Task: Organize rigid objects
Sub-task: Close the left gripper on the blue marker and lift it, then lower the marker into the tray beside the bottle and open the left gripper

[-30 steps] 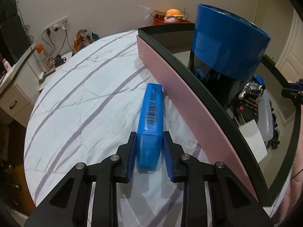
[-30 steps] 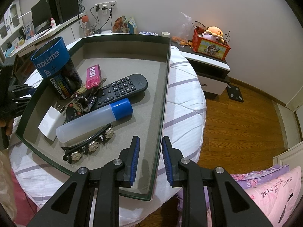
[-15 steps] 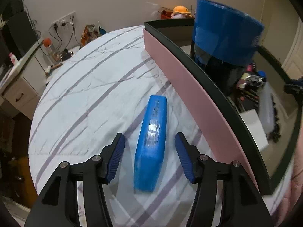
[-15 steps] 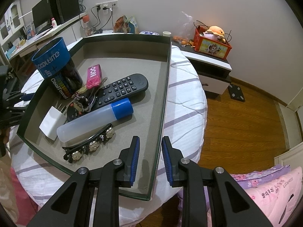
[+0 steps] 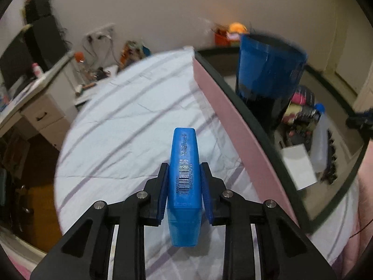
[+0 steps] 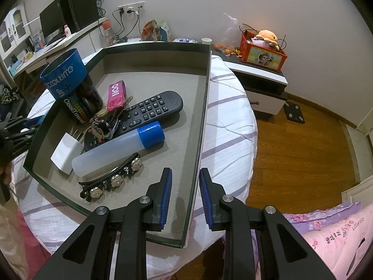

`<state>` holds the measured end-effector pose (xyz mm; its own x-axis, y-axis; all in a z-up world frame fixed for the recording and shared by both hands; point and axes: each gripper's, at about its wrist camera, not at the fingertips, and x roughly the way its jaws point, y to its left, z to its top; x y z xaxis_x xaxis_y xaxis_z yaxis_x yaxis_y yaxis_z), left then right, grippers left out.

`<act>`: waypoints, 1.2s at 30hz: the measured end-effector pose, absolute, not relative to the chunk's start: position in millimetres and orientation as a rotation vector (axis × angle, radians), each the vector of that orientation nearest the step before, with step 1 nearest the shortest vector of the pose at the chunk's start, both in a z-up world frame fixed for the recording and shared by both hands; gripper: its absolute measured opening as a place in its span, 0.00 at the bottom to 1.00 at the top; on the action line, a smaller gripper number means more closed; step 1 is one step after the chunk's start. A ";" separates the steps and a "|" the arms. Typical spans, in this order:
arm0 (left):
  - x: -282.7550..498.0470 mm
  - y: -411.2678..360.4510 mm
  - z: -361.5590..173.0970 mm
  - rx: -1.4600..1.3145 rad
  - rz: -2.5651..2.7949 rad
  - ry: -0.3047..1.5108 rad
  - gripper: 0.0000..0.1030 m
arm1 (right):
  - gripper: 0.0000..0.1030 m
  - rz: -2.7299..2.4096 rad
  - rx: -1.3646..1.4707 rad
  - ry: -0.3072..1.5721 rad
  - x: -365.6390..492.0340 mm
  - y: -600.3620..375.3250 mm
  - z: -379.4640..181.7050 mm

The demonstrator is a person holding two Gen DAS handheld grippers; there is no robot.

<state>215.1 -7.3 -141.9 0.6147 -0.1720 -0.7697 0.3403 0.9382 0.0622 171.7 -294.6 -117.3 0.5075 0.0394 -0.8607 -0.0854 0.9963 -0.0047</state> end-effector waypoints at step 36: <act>154.5 -126.3 -63.7 0.256 -0.371 0.704 0.26 | 0.22 0.151 0.036 1.022 172.1 -309.7 -118.2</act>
